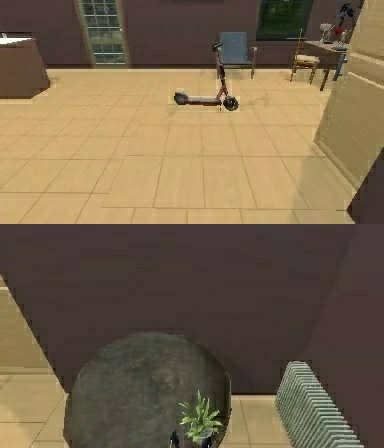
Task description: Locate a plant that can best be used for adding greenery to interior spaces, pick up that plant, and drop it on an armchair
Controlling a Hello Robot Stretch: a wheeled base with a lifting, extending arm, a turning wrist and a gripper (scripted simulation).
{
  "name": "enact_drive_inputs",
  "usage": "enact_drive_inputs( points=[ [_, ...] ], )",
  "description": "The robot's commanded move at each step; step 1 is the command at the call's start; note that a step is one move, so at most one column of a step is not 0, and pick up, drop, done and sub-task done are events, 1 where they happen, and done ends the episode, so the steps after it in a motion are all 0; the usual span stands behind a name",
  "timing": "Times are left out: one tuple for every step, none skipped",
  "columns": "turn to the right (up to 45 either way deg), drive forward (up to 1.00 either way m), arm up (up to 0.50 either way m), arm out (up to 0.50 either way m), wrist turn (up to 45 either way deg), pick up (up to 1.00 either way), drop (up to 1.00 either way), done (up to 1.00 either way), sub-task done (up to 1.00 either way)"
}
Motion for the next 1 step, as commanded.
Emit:
enact_drive_inputs(
  points=[
    [0.0,0.5,0.0,0.0,0.0,0.0,0.0,0.0,0.0]
  ],
)
